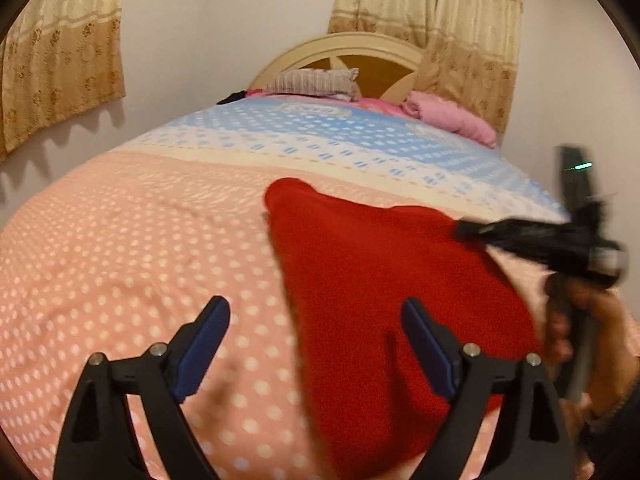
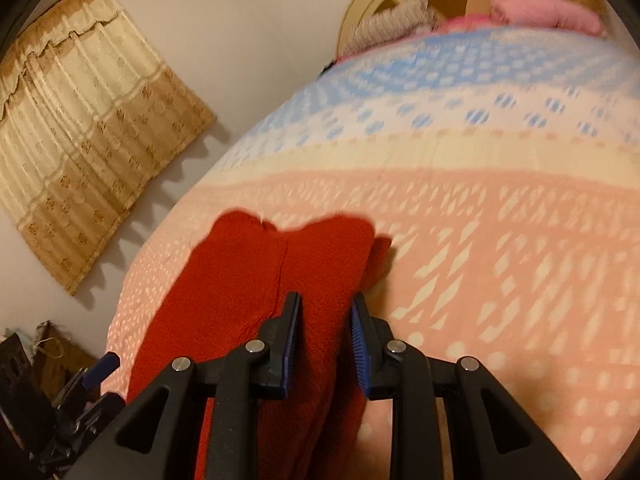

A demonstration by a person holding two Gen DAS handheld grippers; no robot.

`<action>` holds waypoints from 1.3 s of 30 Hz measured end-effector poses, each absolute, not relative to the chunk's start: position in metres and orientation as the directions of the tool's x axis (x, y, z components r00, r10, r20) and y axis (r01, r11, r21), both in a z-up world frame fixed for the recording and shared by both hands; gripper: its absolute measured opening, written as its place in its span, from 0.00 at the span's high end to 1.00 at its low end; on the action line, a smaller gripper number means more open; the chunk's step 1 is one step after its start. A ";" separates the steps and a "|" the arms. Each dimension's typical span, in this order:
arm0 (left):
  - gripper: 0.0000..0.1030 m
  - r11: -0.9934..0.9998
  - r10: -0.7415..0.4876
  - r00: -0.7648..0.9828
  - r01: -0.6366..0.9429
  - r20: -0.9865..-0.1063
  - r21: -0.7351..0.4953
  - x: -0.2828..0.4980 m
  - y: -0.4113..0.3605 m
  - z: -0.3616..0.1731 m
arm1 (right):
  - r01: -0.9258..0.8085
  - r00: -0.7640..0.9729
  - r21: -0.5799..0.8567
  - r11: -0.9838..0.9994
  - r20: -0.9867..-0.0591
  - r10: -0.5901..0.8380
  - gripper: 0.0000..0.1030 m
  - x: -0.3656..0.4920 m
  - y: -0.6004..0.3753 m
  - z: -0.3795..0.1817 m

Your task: Fold small clothes

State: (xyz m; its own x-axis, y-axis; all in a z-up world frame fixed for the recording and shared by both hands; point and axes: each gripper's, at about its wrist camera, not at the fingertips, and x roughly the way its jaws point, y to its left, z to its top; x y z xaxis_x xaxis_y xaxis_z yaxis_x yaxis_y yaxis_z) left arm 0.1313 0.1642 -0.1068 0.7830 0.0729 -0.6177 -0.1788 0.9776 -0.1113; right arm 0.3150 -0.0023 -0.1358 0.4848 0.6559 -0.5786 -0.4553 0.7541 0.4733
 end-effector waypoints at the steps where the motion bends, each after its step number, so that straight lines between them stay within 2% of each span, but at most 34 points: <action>1: 0.12 0.977 0.077 0.778 -0.184 -0.624 -0.108 0.134 0.167 -0.110 | -0.472 0.500 0.466 0.748 -0.557 0.663 0.73 0.307 -0.004 -0.126; 3: 0.12 0.973 0.091 0.760 -0.205 -0.643 -0.105 0.140 0.172 -0.119 | -0.520 0.512 0.457 0.721 -0.509 0.692 0.66 0.289 -0.005 -0.109; 6: 0.10 0.967 0.075 0.745 -0.217 -0.663 -0.135 0.141 0.176 -0.130 | -0.632 0.426 0.456 0.626 -0.471 0.773 0.57 0.259 0.007 -0.100; 10: 0.06 0.962 0.081 0.740 -0.234 -0.667 -0.142 0.139 0.174 -0.139 | -0.624 0.362 0.404 0.669 -0.609 0.706 0.57 0.249 0.026 -0.141; 15: 0.06 0.959 0.086 0.743 -0.242 -0.664 -0.148 0.127 0.169 -0.135 | -0.565 0.368 0.512 0.647 -0.545 0.753 0.56 0.255 0.005 -0.151; 21: 0.06 0.959 0.122 0.788 -0.250 -0.604 -0.133 0.109 0.162 -0.100 | -0.516 0.546 0.396 0.759 -0.531 0.648 0.56 0.209 -0.006 -0.109; 25: 0.06 0.962 0.120 0.836 -0.231 -0.535 -0.144 0.093 0.157 -0.073 | -0.482 0.682 0.295 0.825 -0.464 0.565 0.52 0.175 -0.012 -0.077; 27: 0.05 0.966 0.117 0.852 -0.217 -0.510 -0.143 0.088 0.156 -0.063 | -0.482 0.713 0.264 0.835 -0.436 0.549 0.46 0.162 -0.010 -0.064; 31: 0.05 0.969 0.107 0.868 -0.200 -0.485 -0.144 0.084 0.156 -0.055 | -0.487 0.740 0.206 0.849 -0.418 0.527 0.45 0.147 -0.005 -0.047; 39: 0.05 0.966 0.104 0.874 -0.202 -0.474 -0.161 0.080 0.158 -0.052 | -0.461 0.752 0.219 0.860 -0.418 0.510 0.45 0.138 -0.010 -0.043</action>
State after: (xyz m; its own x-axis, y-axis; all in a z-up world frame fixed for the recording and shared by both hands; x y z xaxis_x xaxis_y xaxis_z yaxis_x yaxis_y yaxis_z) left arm 0.0796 0.1577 -0.0520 0.8744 0.1036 -0.4740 -0.2016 0.9662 -0.1607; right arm 0.1378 -0.0100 -0.0430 0.7519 0.5100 -0.4178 -0.4614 0.8597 0.2191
